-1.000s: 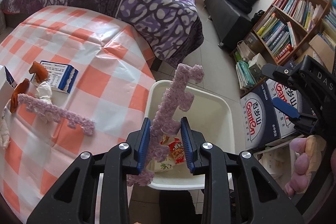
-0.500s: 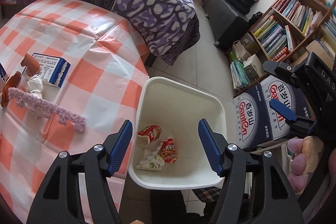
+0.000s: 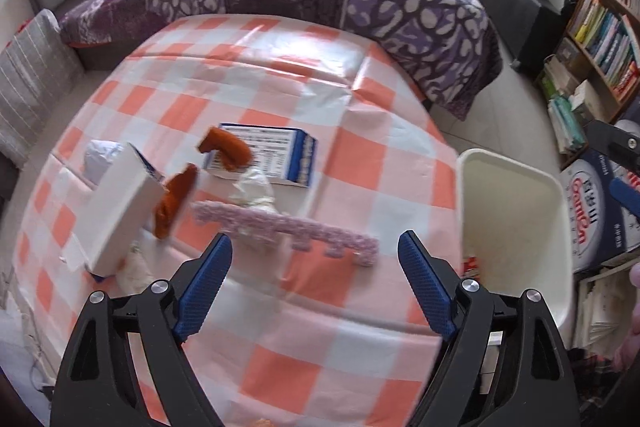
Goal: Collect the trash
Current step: 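Grasp white cardboard box with left tool while right tool grasps second pink strip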
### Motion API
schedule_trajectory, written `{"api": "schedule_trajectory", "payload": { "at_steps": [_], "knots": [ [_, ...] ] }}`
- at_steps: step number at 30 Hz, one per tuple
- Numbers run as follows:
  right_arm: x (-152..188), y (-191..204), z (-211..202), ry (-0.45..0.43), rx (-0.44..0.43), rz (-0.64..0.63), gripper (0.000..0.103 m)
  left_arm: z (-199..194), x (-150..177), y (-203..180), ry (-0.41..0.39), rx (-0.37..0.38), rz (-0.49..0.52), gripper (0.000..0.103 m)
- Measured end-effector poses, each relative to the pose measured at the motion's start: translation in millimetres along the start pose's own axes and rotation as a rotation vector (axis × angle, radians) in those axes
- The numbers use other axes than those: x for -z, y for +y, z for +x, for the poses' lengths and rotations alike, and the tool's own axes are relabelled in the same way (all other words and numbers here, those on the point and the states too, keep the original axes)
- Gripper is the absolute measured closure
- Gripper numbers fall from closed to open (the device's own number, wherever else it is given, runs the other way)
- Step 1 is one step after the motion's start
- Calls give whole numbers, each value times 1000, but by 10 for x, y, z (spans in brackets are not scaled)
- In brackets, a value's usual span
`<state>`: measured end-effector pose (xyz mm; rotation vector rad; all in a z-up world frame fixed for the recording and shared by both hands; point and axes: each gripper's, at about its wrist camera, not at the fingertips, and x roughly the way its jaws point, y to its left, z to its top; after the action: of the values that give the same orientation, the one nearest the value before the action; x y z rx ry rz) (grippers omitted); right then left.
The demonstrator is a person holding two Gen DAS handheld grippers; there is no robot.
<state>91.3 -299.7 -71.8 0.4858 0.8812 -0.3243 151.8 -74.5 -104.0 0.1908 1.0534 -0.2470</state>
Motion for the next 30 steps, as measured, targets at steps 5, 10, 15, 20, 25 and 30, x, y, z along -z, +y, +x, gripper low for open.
{"api": "schedule_trajectory", "payload": {
  "at_steps": [5,10,15,20,25,30],
  "knots": [
    [100,296,131,42,14,-81,7,138,-51,361,-15,-360,148,17],
    [196,552,328,102,-5,-118,7,387,-37,801,57,-453,204,16],
    [349,866,580,203,-48,-153,7,631,-11,1186,130,-426,158,16],
    [532,1317,808,238,-60,-359,7,664,14,1386,114,-325,118,43],
    [721,1633,1064,299,-85,-597,7,469,-15,1633,80,-187,-19,53],
    [814,1739,1194,312,-85,-698,7,193,-18,2016,38,-41,-209,61]
  ]
}}
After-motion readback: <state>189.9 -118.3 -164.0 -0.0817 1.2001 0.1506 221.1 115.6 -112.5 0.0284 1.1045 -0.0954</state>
